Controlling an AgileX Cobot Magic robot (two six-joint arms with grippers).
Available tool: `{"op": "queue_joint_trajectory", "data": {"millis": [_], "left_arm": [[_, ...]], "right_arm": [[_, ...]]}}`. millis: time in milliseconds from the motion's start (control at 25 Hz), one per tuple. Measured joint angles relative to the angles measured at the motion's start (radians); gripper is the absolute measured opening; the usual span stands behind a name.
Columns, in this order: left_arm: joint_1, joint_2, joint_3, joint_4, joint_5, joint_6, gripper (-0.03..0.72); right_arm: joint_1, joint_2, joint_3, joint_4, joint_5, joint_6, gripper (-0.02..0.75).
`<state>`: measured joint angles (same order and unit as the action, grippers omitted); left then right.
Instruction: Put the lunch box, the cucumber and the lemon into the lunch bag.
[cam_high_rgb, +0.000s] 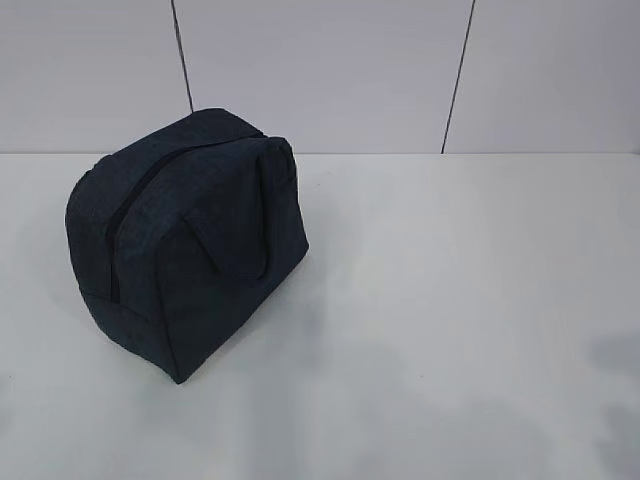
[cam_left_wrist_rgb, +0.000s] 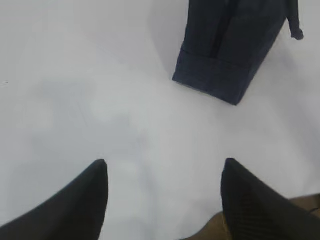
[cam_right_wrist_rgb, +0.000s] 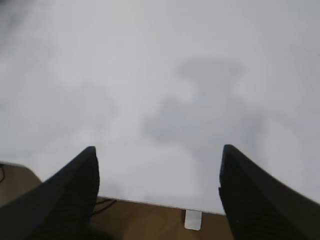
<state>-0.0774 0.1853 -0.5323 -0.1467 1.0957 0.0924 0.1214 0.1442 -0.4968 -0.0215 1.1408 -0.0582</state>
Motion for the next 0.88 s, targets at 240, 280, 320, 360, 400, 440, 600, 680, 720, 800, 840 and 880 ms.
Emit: {"op": "queue_joint_trajectory", "data": {"millis": [240,280,320,360,400,440,600,680,720,800,840,880], "left_arm": [[0.080,-0.095,0.000,0.000,0.000,0.000,0.473],[0.084,-0.108,0.000,0.000,0.000,0.000,0.471],[0.089,-0.120,0.000,0.000,0.000,0.000,0.469],[0.092,-0.130,0.000,0.000,0.000,0.000,0.468],[0.096,-0.142,0.000,0.000,0.000,0.000,0.468],[0.100,-0.156,0.000,0.000,0.000,0.000,0.467],[0.107,-0.178,0.000,0.000,0.002,0.000,0.466],[0.109,-0.178,0.000,0.000,0.004,0.000,0.465],[0.109,-0.178,0.000,0.000,0.004,0.000,0.465],[0.109,-0.178,0.000,0.000,0.005,0.000,0.465],[0.109,-0.178,0.000,0.000,0.005,0.000,0.465],[0.109,-0.178,0.000,0.000,0.005,0.000,0.465]], "right_arm": [[-0.102,-0.067,0.000,-0.001,0.000,0.000,0.581],[-0.104,-0.087,0.000,-0.001,0.000,0.000,0.581],[-0.104,-0.102,0.000,-0.001,0.000,0.000,0.581],[-0.104,-0.121,0.000,-0.001,0.000,0.000,0.581],[-0.104,-0.139,0.000,-0.001,0.000,0.000,0.581],[-0.104,-0.151,0.000,-0.001,0.000,0.000,0.581],[-0.104,-0.161,0.000,-0.001,0.000,0.000,0.581],[-0.104,-0.161,0.000,-0.001,0.000,0.000,0.581],[-0.104,-0.161,0.000,-0.001,0.000,0.000,0.580],[-0.104,-0.161,0.000,-0.001,0.000,0.000,0.581],[-0.104,-0.161,0.000,-0.001,0.000,0.000,0.581],[-0.104,-0.161,0.000,-0.001,0.000,0.000,0.581]]}}
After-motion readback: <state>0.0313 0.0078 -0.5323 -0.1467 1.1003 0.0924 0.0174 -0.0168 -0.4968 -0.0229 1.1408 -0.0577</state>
